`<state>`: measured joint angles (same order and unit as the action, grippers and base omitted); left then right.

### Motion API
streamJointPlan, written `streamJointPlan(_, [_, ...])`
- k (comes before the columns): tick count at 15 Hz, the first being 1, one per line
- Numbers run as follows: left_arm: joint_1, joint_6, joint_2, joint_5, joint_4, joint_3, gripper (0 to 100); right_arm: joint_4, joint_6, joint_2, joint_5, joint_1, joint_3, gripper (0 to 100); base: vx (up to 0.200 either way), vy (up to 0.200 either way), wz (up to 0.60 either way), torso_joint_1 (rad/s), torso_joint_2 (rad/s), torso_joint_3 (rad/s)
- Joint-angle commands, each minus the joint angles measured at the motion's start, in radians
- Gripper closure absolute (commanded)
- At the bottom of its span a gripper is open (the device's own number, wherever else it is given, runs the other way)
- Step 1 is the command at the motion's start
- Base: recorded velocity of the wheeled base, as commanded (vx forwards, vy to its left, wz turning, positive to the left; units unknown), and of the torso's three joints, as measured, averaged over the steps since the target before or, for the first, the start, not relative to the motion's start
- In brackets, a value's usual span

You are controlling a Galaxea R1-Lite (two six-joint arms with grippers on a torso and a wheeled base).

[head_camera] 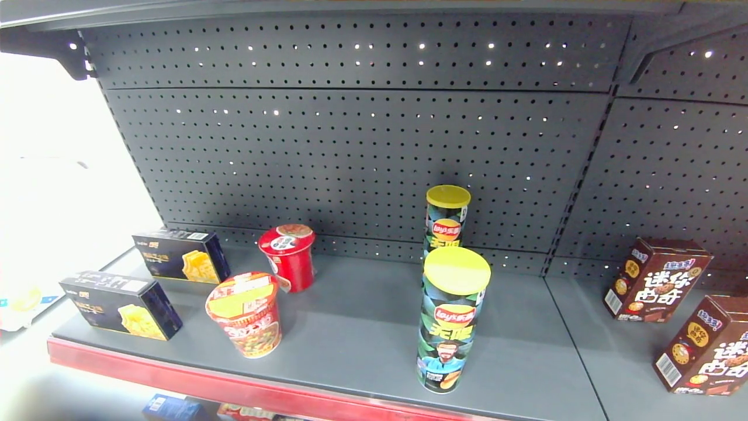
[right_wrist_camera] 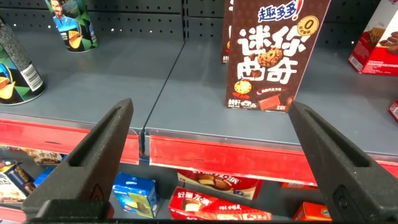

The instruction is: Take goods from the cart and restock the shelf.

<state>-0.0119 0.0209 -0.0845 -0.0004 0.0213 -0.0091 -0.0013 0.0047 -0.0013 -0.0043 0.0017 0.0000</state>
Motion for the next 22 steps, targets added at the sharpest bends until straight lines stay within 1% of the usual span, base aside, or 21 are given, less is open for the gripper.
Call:
streamJointPlan(1, [0.004, -0.001, 0.083, -0.029, -0.026, 0.008, 0, 0.000, 0.000, 0.001, 0.000, 0.000, 0.000, 0, 0.000, 0.000, 0.00, 0.000, 0.00, 0.000])
streamJointPlan(3, [0.004, -0.018, 0.083, 0.002, -0.023, 0.009, 0, 0.000, 0.001, 0.001, 0.000, 0.000, 0.000, 0, 0.000, 0.000, 0.00, 0.000, 0.00, 0.000])
streamJointPlan(5, [0.004, -0.029, 0.083, 0.010, -0.023, 0.009, 0, 0.000, 0.001, 0.001, 0.000, 0.001, 0.000, 0, 0.000, 0.000, 0.00, 0.000, 0.00, 0.000])
streamJointPlan(7, [0.004, -0.029, 0.084, 0.017, -0.023, 0.009, 0, 0.000, 0.001, 0.001, 0.000, 0.001, 0.000, 0, 0.000, 0.000, 0.00, 0.000, 0.00, 0.000])
streamJointPlan(10, [0.004, -0.022, 0.084, 0.013, -0.023, 0.009, 0, 0.000, 0.001, 0.001, 0.000, 0.000, 0.000, 0, 0.000, 0.000, 0.00, 0.000, 0.00, 0.000])
streamJointPlan(12, [0.004, -0.018, 0.084, 0.010, -0.023, 0.009, 0, 0.000, 0.000, 0.001, 0.003, 0.000, 0.000, 0, -0.200, 0.000, 0.00, 0.002, 0.00, 0.000])
streamJointPlan(13, [0.004, -0.021, 0.084, 0.011, -0.023, 0.009, 0, 0.000, 0.000, 0.001, 0.003, 0.000, 0.000, 0, -0.200, 0.000, 0.00, 0.022, 0.01, 0.007])
streamJointPlan(15, [0.004, -0.024, 0.084, 0.014, -0.023, 0.009, 0, 0.000, 0.001, 0.001, 0.001, 0.000, 0.000, 0, 0.000, 0.000, 0.00, 0.000, 0.00, 0.000])
streamJointPlan(19, [0.004, -0.019, 0.084, 0.011, -0.023, 0.009, 0, 0.000, 0.001, 0.001, 0.003, 0.001, 0.000, 0, 0.000, 0.000, 0.00, 0.000, 0.00, 0.000])
streamJointPlan(20, [0.004, -0.022, 0.084, 0.013, -0.023, 0.009, 0, 0.000, 0.001, 0.001, 0.007, 0.000, 0.000, 0, 0.000, 0.000, -0.60, 0.007, 0.00, -0.002])
streamJointPlan(22, [0.004, -0.024, 0.084, 0.014, -0.023, 0.009, 0, 0.000, 0.001, 0.001, 0.006, 0.000, 0.000, 0, 0.000, 0.000, 0.00, 0.000, 0.00, 0.000])
